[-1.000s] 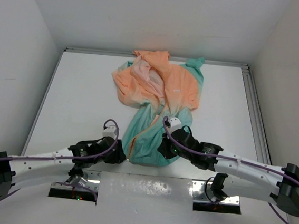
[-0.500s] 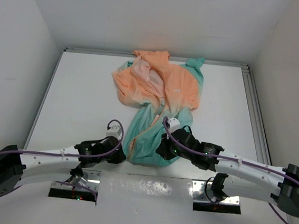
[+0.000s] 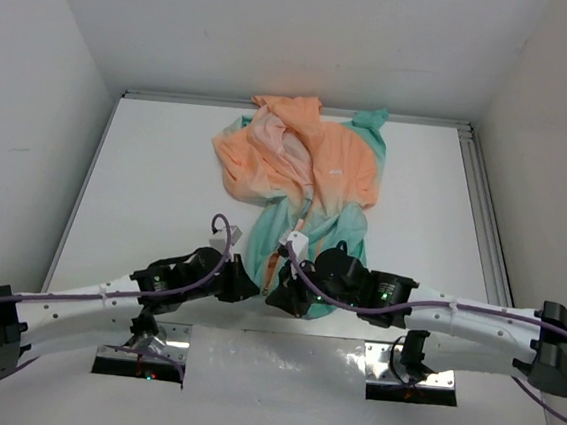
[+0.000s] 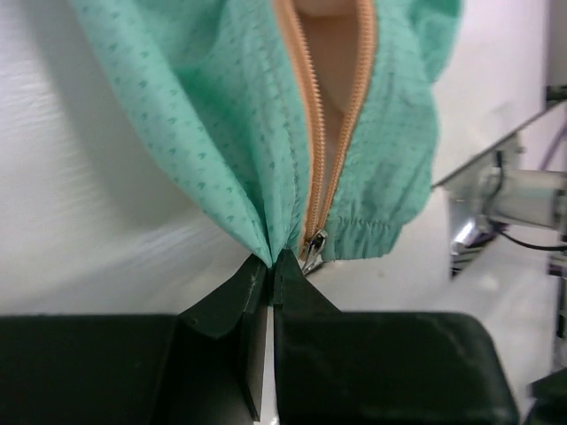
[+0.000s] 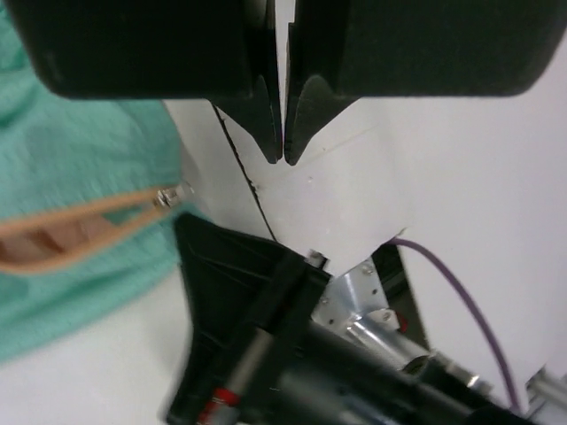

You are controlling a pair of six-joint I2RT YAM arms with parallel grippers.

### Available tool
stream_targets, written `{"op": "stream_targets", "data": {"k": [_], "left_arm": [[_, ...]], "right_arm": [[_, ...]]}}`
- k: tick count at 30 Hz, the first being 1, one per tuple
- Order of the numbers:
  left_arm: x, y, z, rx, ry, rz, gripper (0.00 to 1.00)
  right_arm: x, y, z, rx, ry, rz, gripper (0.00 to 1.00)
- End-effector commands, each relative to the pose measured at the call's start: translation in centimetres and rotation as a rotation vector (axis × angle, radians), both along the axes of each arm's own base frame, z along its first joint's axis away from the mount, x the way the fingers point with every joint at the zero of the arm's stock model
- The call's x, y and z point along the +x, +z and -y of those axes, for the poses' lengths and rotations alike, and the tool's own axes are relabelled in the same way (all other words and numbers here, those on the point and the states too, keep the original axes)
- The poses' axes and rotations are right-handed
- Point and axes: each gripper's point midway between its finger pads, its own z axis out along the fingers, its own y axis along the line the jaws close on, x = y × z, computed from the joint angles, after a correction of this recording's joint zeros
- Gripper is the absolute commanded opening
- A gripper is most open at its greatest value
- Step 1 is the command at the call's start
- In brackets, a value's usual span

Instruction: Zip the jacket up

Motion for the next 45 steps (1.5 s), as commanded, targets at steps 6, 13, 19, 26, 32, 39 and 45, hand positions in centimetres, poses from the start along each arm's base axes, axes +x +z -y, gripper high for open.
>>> {"op": "stream_targets", "data": {"k": [6, 13, 19, 26, 32, 39, 45], "left_arm": [[0.2, 5.9, 2.7, -0.176, -0.052, 0.054, 0.0], [0.7, 8.0, 3.1, -0.266, -0.116, 0.032, 0.0], [1.2, 8.2, 4.1, -0.315, -0.163, -0.004, 0.0], [1.4, 9.0, 4.2, -0.315, -0.165, 0.001, 0.0], [1.1, 9.2, 4.2, -0.331, -0.166, -0.005, 0.0], [1.3, 9.2, 4.2, -0.323, -0.165, -0.001, 0.0], [1.2, 9.1, 4.2, -0.324, -0.165, -0.008, 0.0]], "right_arm": [[-0.3, 1.5, -1.4, -0.125, 0.18, 0.316, 0.27], [1.6, 1.4, -0.1, -0.267, 0.148, 0.434, 0.3], [2.1, 0.0, 0.6, -0.38, 0.129, 0.456, 0.29], [3.3, 0.0, 0.6, -0.446, 0.084, 0.5, 0.32], [3.4, -0.6, 0.1, -0.505, 0.084, 0.547, 0.33], [3.8, -0.7, 0.3, -0.522, 0.052, 0.573, 0.33], [3.9, -1.4, 0.4, -0.532, 0.037, 0.576, 0.33]]}}
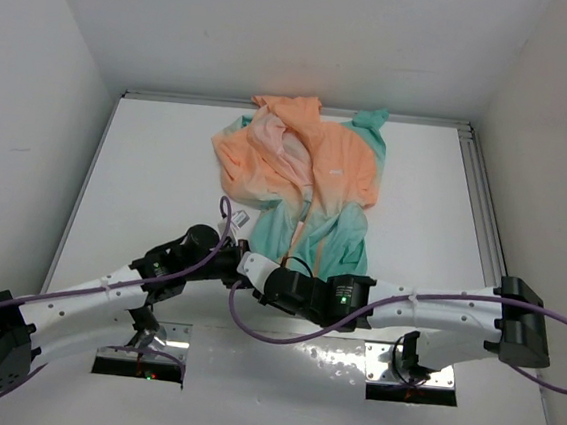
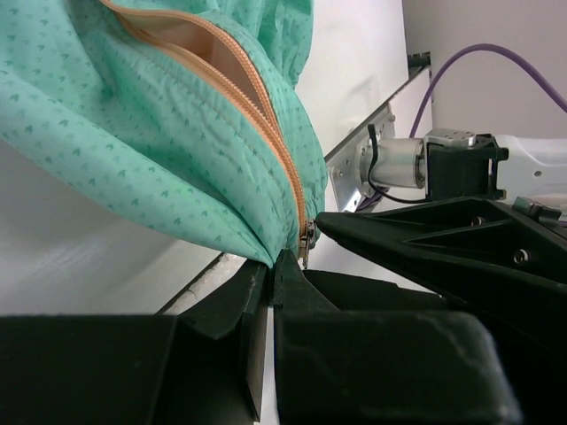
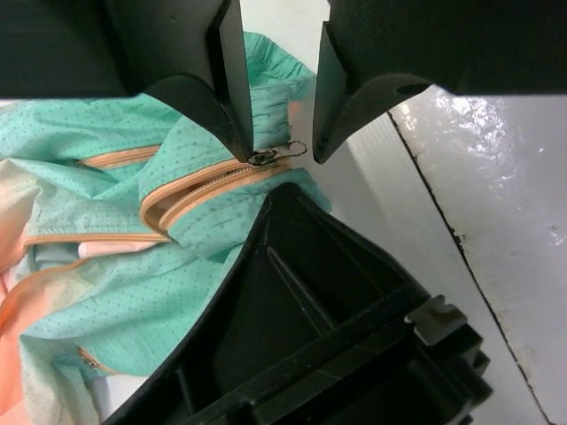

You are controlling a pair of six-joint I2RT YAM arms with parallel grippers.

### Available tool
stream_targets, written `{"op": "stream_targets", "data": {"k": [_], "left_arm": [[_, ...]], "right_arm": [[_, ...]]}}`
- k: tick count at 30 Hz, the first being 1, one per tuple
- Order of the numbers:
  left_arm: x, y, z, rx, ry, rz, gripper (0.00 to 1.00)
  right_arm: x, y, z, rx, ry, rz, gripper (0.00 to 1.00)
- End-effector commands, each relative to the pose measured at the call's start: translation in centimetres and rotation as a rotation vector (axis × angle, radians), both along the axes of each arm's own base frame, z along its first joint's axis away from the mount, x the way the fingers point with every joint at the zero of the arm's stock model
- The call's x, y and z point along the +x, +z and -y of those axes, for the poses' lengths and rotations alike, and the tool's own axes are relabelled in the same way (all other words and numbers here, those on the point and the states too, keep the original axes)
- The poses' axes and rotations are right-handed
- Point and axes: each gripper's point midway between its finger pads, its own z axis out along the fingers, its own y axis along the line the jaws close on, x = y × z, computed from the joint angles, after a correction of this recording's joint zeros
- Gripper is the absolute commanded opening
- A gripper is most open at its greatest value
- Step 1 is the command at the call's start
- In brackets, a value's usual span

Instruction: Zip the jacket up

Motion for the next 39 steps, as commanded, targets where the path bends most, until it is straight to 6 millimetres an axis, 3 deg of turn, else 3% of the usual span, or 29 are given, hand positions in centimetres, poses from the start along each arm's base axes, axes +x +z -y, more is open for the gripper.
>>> {"op": "stream_targets", "data": {"k": [1, 17, 24, 36, 39], "left_arm": [[0.8, 2.7, 0.7, -0.069, -0.007, 0.056, 0.0], [1.0, 2.7, 0.6, -0.072, 0.002, 0.054, 0.0], [0.8, 2.7, 0.6, -0.078, -0.003, 0.051, 0.0], [0.7, 2.6, 0.6, -0.084, -0.007, 0.046, 0.0], [0.6, 2.5, 0.5, -0.081, -0.007, 0.045, 0.0]], "right_arm": [[0.6, 1.0, -0.8, 0.044, -0.022, 0.04, 0.33], [-0.3, 0.4, -0.5, 0.01, -0.022, 0.055, 0.35], [0.2, 0.5, -0.2, 0.002, -0.052, 0.09, 0.33], [0.7, 0.8, -0.2, 0.013, -0.075, 0.119, 0.23], [0.6, 0.6, -0.1, 0.001, -0.075, 0.114, 0.15]]}}
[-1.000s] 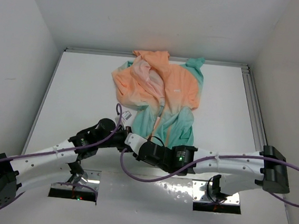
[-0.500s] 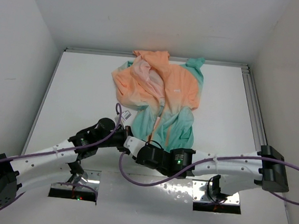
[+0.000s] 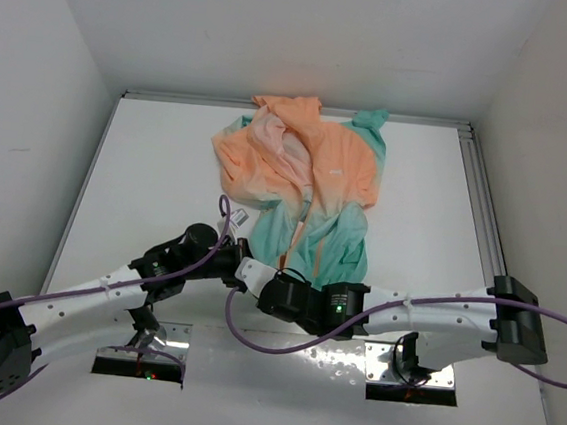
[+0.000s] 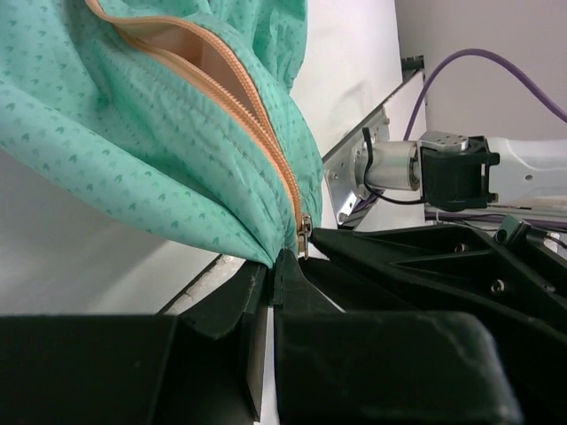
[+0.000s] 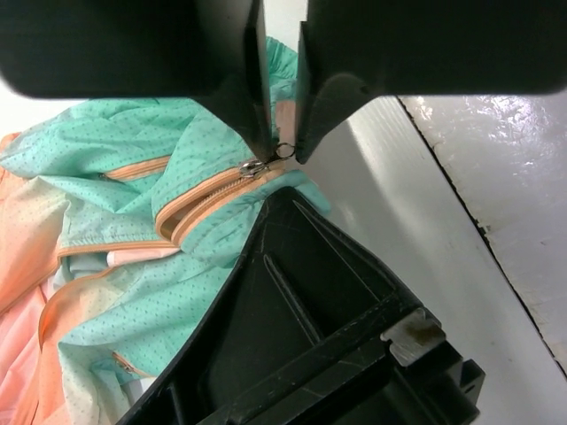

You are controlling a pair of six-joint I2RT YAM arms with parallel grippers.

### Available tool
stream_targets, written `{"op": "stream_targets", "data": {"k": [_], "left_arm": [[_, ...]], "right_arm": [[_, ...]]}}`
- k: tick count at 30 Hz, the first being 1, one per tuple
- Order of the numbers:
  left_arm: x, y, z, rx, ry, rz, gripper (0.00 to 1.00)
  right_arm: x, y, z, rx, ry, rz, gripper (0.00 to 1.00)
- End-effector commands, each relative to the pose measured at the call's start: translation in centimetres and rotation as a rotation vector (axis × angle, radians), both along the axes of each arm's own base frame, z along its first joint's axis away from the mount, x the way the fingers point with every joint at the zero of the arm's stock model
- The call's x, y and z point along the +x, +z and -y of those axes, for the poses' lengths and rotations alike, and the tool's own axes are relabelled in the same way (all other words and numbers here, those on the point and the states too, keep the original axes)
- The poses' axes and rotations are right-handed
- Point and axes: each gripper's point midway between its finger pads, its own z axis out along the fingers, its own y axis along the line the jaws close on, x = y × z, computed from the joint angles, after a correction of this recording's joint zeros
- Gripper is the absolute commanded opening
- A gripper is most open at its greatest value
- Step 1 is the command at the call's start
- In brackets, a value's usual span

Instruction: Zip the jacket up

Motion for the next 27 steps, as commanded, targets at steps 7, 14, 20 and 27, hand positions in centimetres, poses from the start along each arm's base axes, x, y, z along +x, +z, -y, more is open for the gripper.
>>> {"op": "stream_targets", "data": {"k": [7, 14, 20, 27], "left_arm": [[0.3, 1.7, 0.4, -0.051, -0.014, 0.04, 0.0], [-0.2, 0.2, -0.1, -0.016, -0.028, 0.029, 0.0], [-0.7, -0.8, -0.7, 0.032, -0.048, 0.028, 0.0], [-1.6, -1.4, -1.0, 0.024, -0.081, 0.032, 0.0]], "right_arm": [[0.4, 1.0, -0.3, 0.034, -0.03, 0.022, 0.0], [-0.1, 1.3, -0.4, 0.036, -0.006, -0.001, 0.0], [-0.9, 1.4, -0.9, 0.059, 0.031, -0.038, 0.0], [0.0, 2.2, -0.9, 0.113, -0.01, 0.006, 0.0]]}}
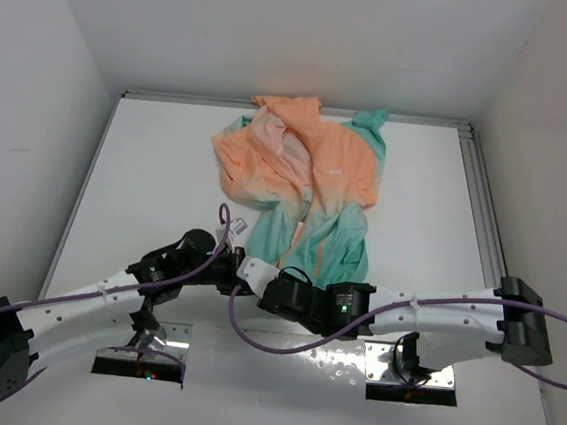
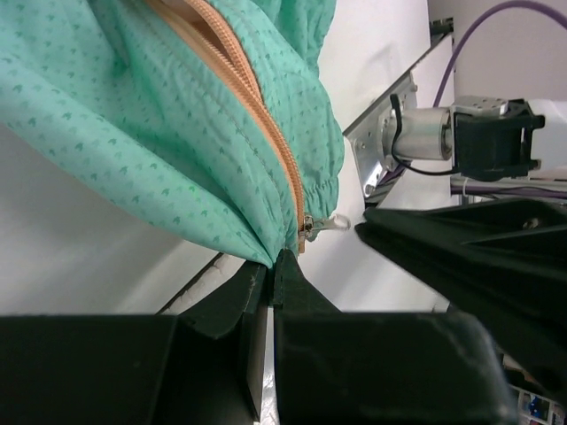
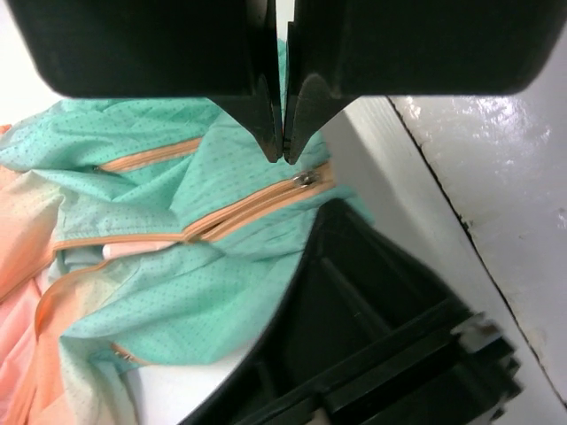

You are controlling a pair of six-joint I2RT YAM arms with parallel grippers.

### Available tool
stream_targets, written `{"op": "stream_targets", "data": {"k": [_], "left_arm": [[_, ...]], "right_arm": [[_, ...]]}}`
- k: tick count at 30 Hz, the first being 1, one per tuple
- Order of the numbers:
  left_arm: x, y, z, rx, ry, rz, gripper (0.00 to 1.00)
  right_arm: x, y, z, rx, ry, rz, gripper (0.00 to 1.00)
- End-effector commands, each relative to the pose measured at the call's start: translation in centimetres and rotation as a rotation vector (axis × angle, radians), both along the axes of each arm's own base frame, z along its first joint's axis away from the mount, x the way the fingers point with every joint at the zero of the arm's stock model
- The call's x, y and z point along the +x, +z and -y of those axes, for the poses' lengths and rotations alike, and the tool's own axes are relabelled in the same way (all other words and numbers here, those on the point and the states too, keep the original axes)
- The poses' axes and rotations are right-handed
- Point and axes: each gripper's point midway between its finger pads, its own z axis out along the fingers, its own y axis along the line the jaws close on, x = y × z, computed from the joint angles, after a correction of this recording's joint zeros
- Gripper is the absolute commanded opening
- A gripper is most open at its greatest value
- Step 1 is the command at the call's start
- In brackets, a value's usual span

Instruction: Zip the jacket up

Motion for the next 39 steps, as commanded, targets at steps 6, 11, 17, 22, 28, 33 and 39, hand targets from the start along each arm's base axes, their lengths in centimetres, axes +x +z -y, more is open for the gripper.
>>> {"op": "stream_targets", "data": {"k": [6, 11, 17, 22, 28, 33, 39], "left_arm": [[-0.8, 1.3, 0.2, -0.071, -0.047, 0.041, 0.0], [-0.9, 1.6, 0.2, -0.08, -0.052, 0.047, 0.0], [-0.7, 1.7, 0.1, -0.08, -0.043, 0.047, 0.0], [-0.6, 1.6, 0.2, -0.076, -0.041, 0.041, 0.0], [-0.6, 1.4, 0.2, -0.072, -0.038, 0.035, 0.0], [-0.7, 1.2, 0.2, -0.069, -0.043, 0.029, 0.0], [-0.7, 1.5, 0.5, -0.096, -0.048, 0.041, 0.0]], "right_arm": [[0.4, 1.4, -1.4, 0.133, -0.027, 0.016, 0.0], [-0.3, 1.4, -1.2, 0.185, -0.036, -0.032, 0.06], [-2.5, 0.4, -1.2, 0.259, 0.034, -0.138, 0.3], [-2.9, 0.0, -1.4, 0.217, 0.049, -0.153, 0.32], [-2.9, -0.8, -2.0, 0.171, 0.056, -0.142, 0.32], [-2.5, -0.7, -2.4, 0.165, 0.044, -0.119, 0.33], [-1.8, -0.8, -2.7, 0.155, 0.024, -0.088, 0.32]]}}
